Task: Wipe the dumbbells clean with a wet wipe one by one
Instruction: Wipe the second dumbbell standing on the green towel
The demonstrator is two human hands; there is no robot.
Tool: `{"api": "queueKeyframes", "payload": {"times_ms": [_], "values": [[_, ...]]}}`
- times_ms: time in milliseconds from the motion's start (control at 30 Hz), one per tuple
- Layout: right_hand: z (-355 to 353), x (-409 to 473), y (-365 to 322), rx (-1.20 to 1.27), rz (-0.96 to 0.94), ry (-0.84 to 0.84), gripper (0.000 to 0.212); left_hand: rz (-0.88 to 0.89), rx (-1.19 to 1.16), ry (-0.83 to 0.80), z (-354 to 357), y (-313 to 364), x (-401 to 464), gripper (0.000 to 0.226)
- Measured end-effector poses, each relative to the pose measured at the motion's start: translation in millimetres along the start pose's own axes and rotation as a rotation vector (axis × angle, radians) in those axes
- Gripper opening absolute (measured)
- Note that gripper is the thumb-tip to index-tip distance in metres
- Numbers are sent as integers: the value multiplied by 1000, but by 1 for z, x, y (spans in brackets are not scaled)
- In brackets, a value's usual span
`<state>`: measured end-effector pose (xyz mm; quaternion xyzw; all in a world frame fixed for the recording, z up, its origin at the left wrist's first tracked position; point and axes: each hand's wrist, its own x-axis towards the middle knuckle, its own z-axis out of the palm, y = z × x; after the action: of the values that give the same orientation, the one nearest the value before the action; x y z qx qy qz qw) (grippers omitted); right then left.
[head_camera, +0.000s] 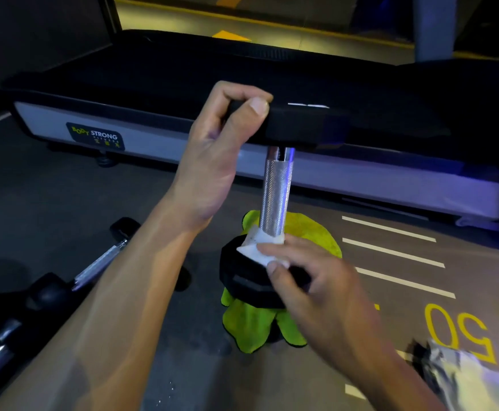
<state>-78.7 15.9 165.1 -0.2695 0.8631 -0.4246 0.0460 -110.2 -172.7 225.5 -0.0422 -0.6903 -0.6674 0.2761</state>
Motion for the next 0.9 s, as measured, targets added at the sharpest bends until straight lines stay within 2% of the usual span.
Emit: {"api": "queueKeyframes", "payload": {"times_ms": [33, 67, 167, 267, 300, 433, 533, 600, 633, 700, 800, 867, 900], "values": [[-5, 5, 3, 92, 50, -4, 13, -1, 1, -1, 0, 0, 0, 26], [-9, 9, 5, 168, 83, 1, 13, 0, 2, -4, 0, 0, -1, 27], [-7, 18, 11, 310, 145, -7, 35, 6, -2, -5, 2, 1, -2, 28], [-2, 31, 16, 340, 160, -91, 66, 11, -14, -2, 4, 1, -2, 26], [-2, 36, 17, 329, 151, -125, 70, 12, -19, 0, 4, 2, -3, 26], [-6, 50, 21, 369, 138, -213, 47, 19, -47, 9, 7, 1, -4, 23], [-6, 55, 19, 518, 180, -232, 43, 17, -41, -4, 10, 2, -4, 24], [1, 54, 16, 546, 217, -175, 39, 12, -38, -6, 10, 3, -3, 24], [6, 50, 13, 482, 218, -100, 36, 12, -36, -2, 11, 4, -2, 23], [17, 39, 3, 203, 167, 70, 34, 14, -28, 7, 10, 4, -1, 23], [21, 29, -12, -126, 119, 157, 62, 23, -31, 13, 8, 3, -3, 23], [21, 29, -10, -144, 105, 153, 70, 29, -39, 10, 7, 3, -6, 24], [19, 31, -7, -44, 111, 131, 68, 28, -42, 8, 7, 4, -7, 24]]}}
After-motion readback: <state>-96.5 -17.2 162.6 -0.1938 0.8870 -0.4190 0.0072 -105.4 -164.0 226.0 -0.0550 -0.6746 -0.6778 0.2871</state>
